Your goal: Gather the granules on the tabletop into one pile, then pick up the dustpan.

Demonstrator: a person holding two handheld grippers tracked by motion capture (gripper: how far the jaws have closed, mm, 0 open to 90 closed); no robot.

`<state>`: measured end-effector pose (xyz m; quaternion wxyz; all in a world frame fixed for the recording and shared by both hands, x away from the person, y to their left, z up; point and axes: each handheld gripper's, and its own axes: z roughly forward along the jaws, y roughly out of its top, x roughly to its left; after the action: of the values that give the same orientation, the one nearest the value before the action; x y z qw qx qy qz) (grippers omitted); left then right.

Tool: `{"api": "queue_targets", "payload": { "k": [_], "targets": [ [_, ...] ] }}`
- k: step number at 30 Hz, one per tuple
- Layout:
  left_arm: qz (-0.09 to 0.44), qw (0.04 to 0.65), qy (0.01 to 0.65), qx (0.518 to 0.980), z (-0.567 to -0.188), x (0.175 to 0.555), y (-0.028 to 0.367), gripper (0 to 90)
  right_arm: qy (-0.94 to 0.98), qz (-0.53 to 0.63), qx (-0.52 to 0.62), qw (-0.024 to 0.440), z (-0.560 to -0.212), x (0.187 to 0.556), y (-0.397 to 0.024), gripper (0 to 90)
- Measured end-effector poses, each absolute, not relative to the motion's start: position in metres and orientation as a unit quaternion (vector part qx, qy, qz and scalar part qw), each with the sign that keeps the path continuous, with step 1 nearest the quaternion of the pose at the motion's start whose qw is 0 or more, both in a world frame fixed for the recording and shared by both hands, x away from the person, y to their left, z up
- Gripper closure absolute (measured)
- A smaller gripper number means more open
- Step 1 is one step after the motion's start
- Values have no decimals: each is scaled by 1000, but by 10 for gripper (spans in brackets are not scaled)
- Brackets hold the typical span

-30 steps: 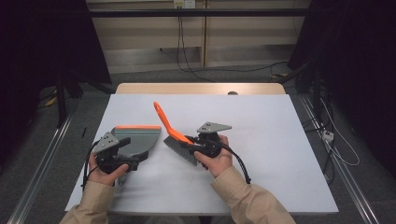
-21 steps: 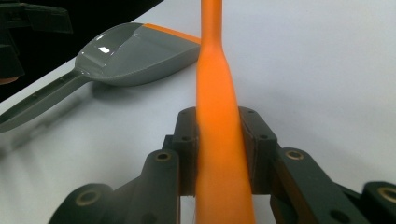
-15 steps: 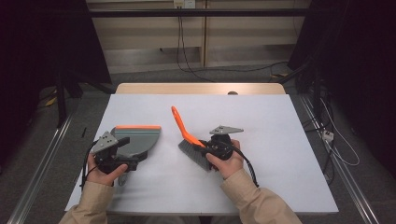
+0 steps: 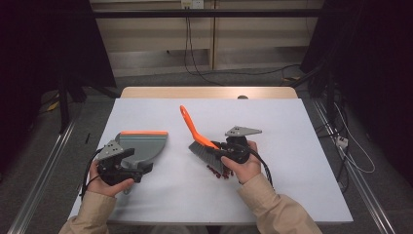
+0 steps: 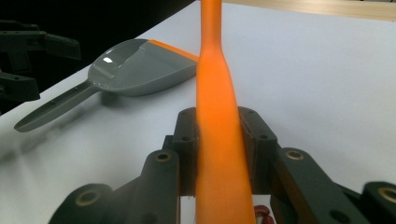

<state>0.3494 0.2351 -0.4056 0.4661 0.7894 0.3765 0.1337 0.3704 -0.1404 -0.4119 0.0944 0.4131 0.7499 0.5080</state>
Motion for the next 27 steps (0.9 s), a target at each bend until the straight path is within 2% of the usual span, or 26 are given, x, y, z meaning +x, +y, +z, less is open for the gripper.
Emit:
{"api": "queue_targets", "payload": {
  "k": [14,27],
  "targets": [
    [142,414,432,788,-420,346,252,79,750,504,413,116,-404,373,-156,713],
    [157,364,468,790,-432,349,255,140,745,503,414,140,-397,369,-169,713]
  ]
}}
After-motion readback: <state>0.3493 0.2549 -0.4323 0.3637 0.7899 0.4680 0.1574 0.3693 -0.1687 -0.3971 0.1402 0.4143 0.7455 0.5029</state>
